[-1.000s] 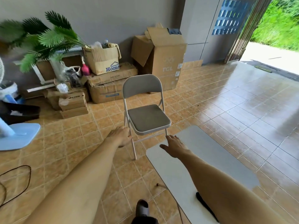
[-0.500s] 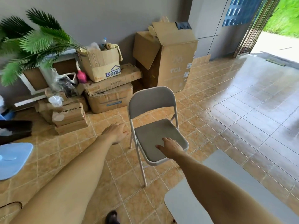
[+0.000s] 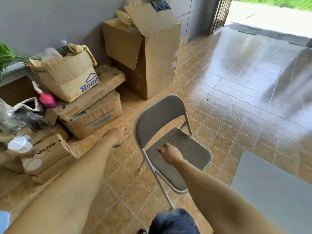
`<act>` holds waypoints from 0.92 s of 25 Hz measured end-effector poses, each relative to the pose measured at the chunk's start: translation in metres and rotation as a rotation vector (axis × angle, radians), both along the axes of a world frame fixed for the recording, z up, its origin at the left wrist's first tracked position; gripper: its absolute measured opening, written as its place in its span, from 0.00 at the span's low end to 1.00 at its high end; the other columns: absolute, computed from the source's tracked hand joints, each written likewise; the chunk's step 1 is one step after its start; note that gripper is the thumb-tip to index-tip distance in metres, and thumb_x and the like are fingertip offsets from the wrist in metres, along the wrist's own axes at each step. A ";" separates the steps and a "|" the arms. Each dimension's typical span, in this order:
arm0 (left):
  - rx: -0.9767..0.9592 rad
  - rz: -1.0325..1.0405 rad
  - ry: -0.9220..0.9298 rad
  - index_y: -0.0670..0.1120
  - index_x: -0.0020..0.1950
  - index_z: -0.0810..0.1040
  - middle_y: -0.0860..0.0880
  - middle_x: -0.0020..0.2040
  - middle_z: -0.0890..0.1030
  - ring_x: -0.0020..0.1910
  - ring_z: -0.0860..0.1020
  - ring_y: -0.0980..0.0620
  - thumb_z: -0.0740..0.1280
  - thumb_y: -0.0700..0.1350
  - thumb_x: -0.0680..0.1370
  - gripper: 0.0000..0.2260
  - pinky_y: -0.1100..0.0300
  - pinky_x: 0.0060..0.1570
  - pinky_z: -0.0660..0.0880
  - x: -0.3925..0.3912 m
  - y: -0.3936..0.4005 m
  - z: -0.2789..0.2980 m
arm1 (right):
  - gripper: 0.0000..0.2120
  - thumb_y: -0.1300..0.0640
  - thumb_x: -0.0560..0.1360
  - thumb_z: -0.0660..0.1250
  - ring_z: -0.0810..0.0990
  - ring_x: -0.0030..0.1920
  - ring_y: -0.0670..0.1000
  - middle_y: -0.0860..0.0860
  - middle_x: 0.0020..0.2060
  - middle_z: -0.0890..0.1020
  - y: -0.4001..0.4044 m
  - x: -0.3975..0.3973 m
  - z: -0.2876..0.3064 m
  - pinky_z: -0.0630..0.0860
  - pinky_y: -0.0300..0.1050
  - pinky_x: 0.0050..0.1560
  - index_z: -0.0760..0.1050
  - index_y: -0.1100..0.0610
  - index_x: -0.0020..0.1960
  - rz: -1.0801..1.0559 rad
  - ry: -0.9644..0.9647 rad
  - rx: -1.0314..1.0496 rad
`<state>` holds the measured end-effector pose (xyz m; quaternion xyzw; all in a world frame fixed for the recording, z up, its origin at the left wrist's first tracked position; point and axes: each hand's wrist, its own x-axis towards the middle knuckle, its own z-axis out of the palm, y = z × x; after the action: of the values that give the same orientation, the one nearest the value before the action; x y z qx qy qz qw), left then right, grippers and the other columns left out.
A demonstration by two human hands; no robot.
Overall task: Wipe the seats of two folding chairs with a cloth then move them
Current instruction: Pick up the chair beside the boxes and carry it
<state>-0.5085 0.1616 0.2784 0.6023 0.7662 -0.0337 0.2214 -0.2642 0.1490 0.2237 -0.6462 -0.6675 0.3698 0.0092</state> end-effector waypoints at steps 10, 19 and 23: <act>-0.006 -0.092 -0.189 0.47 0.73 0.67 0.44 0.72 0.70 0.69 0.71 0.43 0.61 0.57 0.78 0.26 0.46 0.69 0.67 -0.029 0.183 -0.027 | 0.21 0.45 0.80 0.57 0.78 0.47 0.56 0.57 0.48 0.81 0.100 -0.087 -0.050 0.69 0.44 0.44 0.76 0.61 0.57 -0.393 0.285 -0.222; -0.172 -0.241 -0.358 0.43 0.77 0.60 0.41 0.71 0.71 0.68 0.71 0.41 0.63 0.56 0.78 0.32 0.52 0.66 0.67 0.004 0.296 -0.058 | 0.24 0.46 0.75 0.65 0.76 0.54 0.60 0.57 0.55 0.77 0.126 -0.142 -0.111 0.76 0.58 0.60 0.71 0.63 0.61 -1.462 0.686 -0.539; -0.344 -0.308 -0.489 0.43 0.79 0.53 0.41 0.72 0.70 0.69 0.70 0.41 0.68 0.57 0.75 0.40 0.50 0.63 0.68 0.022 0.337 -0.072 | 0.33 0.43 0.73 0.68 0.74 0.61 0.62 0.58 0.66 0.72 0.136 -0.176 -0.109 0.75 0.56 0.62 0.65 0.61 0.70 -1.923 0.849 -0.602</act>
<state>-0.4863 0.4983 0.2067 0.6551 0.5733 -0.0503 0.4895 -0.4400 0.2847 0.1147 -0.6931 0.2915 0.5488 0.3653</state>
